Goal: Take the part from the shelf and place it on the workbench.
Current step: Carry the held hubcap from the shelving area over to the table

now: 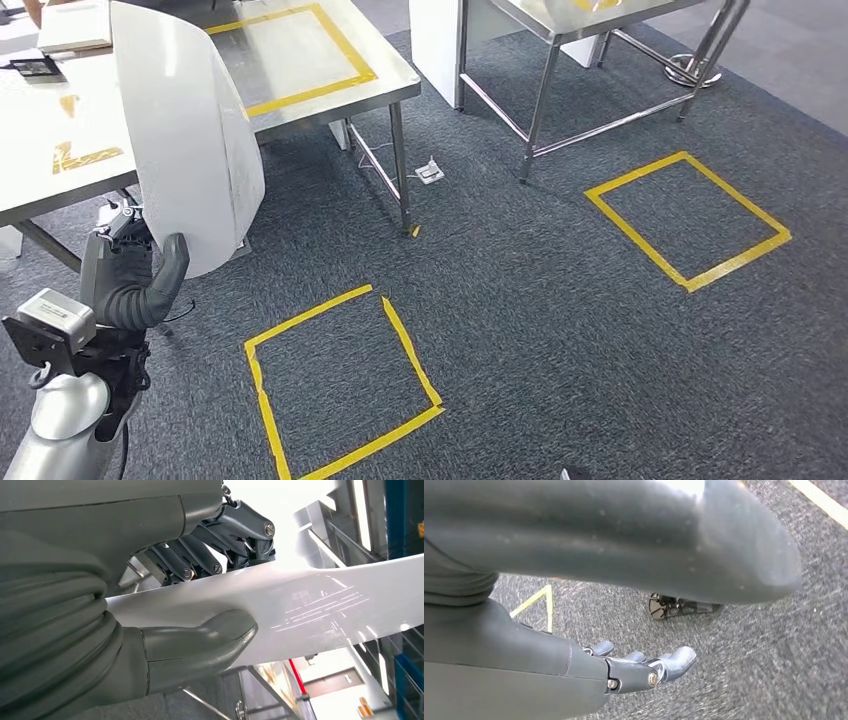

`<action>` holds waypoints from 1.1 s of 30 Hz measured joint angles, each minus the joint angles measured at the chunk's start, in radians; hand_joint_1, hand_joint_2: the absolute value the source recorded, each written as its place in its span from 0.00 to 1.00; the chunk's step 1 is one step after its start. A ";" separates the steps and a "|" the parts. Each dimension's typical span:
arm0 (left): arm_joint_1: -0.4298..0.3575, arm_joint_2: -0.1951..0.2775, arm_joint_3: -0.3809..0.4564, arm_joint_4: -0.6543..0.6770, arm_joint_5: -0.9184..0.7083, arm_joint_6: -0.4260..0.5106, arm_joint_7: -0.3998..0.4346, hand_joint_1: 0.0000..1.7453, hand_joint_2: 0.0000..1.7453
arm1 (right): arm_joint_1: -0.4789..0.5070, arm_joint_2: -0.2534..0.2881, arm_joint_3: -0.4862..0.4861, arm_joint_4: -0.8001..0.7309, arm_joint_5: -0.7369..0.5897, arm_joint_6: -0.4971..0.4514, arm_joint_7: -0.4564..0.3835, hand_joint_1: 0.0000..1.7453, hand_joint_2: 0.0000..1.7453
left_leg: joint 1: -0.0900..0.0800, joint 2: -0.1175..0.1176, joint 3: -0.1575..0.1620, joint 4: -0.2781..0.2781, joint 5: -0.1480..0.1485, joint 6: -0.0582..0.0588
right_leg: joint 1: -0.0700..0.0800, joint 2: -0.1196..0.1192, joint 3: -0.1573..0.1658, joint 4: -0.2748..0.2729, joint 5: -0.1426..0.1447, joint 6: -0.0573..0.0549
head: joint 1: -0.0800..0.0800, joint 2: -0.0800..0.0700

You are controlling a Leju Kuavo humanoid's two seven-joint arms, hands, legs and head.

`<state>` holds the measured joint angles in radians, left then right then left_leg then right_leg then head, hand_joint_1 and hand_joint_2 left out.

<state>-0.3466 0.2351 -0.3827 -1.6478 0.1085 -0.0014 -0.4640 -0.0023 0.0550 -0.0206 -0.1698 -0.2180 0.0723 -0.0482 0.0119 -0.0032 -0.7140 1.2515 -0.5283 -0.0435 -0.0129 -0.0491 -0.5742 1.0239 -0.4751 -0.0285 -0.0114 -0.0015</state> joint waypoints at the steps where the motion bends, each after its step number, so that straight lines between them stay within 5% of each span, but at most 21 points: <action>1: -0.003 0.001 0.000 0.000 0.002 0.004 0.000 1.00 1.00 | -0.001 0.000 0.000 0.000 0.000 0.000 0.000 0.00 0.00 | 0.000 0.014 0.035 -0.062 0.032 0.001 | 0.000 -0.010 0.002 0.002 -0.002 0.003 | 0.000 0.000; 4: -0.013 0.005 0.000 -0.002 0.005 0.015 0.000 1.00 1.00 | -0.002 0.000 0.000 0.000 -0.002 0.000 0.000 0.00 0.00 | -0.007 0.060 0.109 -0.205 0.073 0.017 | 0.010 -0.036 0.004 0.010 -0.012 0.018 | 0.001 0.000; 7: -0.014 0.008 -0.001 -0.004 0.006 0.021 -0.003 1.00 1.00 | -0.003 0.000 0.000 0.000 -0.005 -0.001 0.000 0.00 0.00 | -0.008 0.036 0.108 -0.213 0.074 0.039 | 0.013 -0.055 0.007 0.011 -0.017 0.032 | 0.005 0.000; 9: -0.016 0.009 -0.001 -0.006 0.007 0.027 -0.005 1.00 1.00 | -0.005 0.000 0.000 0.000 -0.007 -0.002 0.000 0.00 0.00 | -0.004 0.017 0.108 -0.216 0.079 0.050 | 0.008 -0.019 -0.007 0.047 -0.043 0.044 | 0.006 0.000; 11: -0.016 0.009 -0.001 -0.008 0.008 0.031 -0.006 1.00 1.00 | -0.003 0.000 0.000 0.000 -0.008 -0.002 0.000 0.00 0.00 | -0.002 -0.001 0.106 -0.216 0.081 0.058 | 0.005 0.029 -0.058 0.156 -0.100 0.052 | 0.009 0.000; 13: -0.014 0.009 -0.002 -0.008 0.008 0.033 -0.006 1.00 1.00 | 0.000 0.000 0.000 0.000 -0.009 -0.003 0.001 0.00 0.00 | -0.002 -0.022 0.104 -0.216 0.081 0.061 | 0.004 0.041 -0.116 0.269 -0.139 0.053 | 0.010 0.000; 14: -0.012 0.009 -0.002 -0.008 0.008 0.033 -0.006 1.00 1.00 | 0.001 0.000 0.000 0.000 -0.009 -0.004 0.001 0.00 0.00 | -0.003 -0.034 0.103 -0.215 0.081 0.061 | 0.004 0.043 -0.126 0.284 -0.133 0.052 | 0.011 0.000; 15: -0.010 0.009 -0.003 -0.008 0.008 0.033 -0.006 1.00 1.00 | 0.002 0.000 0.000 0.000 -0.009 -0.004 0.001 0.00 0.00 | -0.003 -0.045 0.103 -0.214 0.082 0.060 | 0.004 0.045 -0.116 0.258 -0.108 0.049 | 0.011 0.000; 18: -0.008 0.009 -0.003 -0.009 0.008 0.033 -0.006 1.00 1.00 | 0.001 -0.002 0.000 0.000 -0.009 -0.004 0.001 0.00 0.00 | -0.003 -0.078 0.101 -0.210 0.084 0.052 | 0.003 0.084 -0.030 0.070 -0.021 0.038 | 0.011 0.000; 20: -0.008 0.009 -0.003 -0.010 0.008 0.034 -0.006 1.00 1.00 | 0.000 -0.002 0.000 0.000 -0.009 -0.003 0.001 0.00 0.00 | -0.003 -0.094 0.097 -0.211 0.087 0.040 | 0.005 0.097 -0.007 0.019 -0.013 0.035 | 0.011 0.000; 22: -0.007 0.011 -0.003 -0.012 0.008 0.035 -0.007 1.00 1.00 | -0.002 -0.002 0.000 0.000 -0.009 -0.004 0.001 0.00 0.00 | -0.002 -0.106 0.093 -0.215 0.092 0.026 | 0.006 0.078 -0.004 0.013 -0.008 0.027 | 0.011 0.000; 24: -0.006 0.013 -0.002 -0.014 0.008 0.036 -0.008 1.00 1.00 | -0.002 -0.001 0.000 0.000 -0.011 -0.004 0.001 0.00 0.00 | -0.004 -0.073 0.078 -0.188 0.074 0.017 | 0.002 0.060 0.001 0.005 -0.002 0.014 | 0.008 0.000; 26: -0.005 0.013 -0.002 -0.015 0.008 0.037 -0.009 1.00 1.00 | -0.001 0.000 -0.001 0.000 -0.013 -0.008 0.000 0.00 0.00 | -0.004 -0.022 0.033 -0.089 0.016 0.010 | 0.001 0.045 0.003 0.001 0.000 0.004 | 0.002 0.000; 28: -0.001 0.013 -0.002 -0.014 0.009 0.038 -0.005 1.00 1.00 | 0.001 0.000 -0.003 0.000 -0.023 -0.013 0.001 0.00 0.00 | -0.001 -0.007 -0.018 0.028 -0.033 0.003 | 0.002 0.031 0.001 0.002 -0.001 0.002 | 0.001 0.000; 29: 0.000 0.013 -0.002 -0.012 0.010 0.039 -0.002 1.00 1.00 | 0.001 0.000 -0.006 0.000 -0.028 -0.015 0.001 0.00 0.00 | 0.000 -0.005 -0.025 0.051 -0.034 0.001 | 0.002 0.025 0.001 0.003 -0.001 0.002 | 0.001 0.000; 30: 0.000 0.013 -0.002 -0.011 0.012 0.039 0.002 1.00 1.00 | 0.001 0.000 -0.008 0.000 -0.034 -0.017 0.002 0.00 0.00 | 0.001 -0.004 -0.014 0.035 -0.017 0.000 | 0.001 0.020 0.000 0.004 -0.001 0.003 | 0.001 0.000; 33: -0.004 0.013 -0.002 -0.010 0.018 0.039 0.011 1.00 1.00 | -0.003 0.002 -0.015 0.000 -0.042 -0.022 0.007 0.00 0.00 | 0.001 0.011 0.086 -0.143 0.056 0.005 | 0.003 0.012 -0.001 0.013 -0.007 0.012 | 0.001 0.000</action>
<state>-0.3508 0.2479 -0.3849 -1.6583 0.1264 0.0379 -0.4531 -0.0051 0.0572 -0.0353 -0.1698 -0.2598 0.0504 -0.0415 0.0129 0.0076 -0.6283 1.1085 -0.4727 -0.0390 -0.0096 -0.0374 -0.5754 1.0368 -0.4816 -0.0160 -0.0108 -0.0015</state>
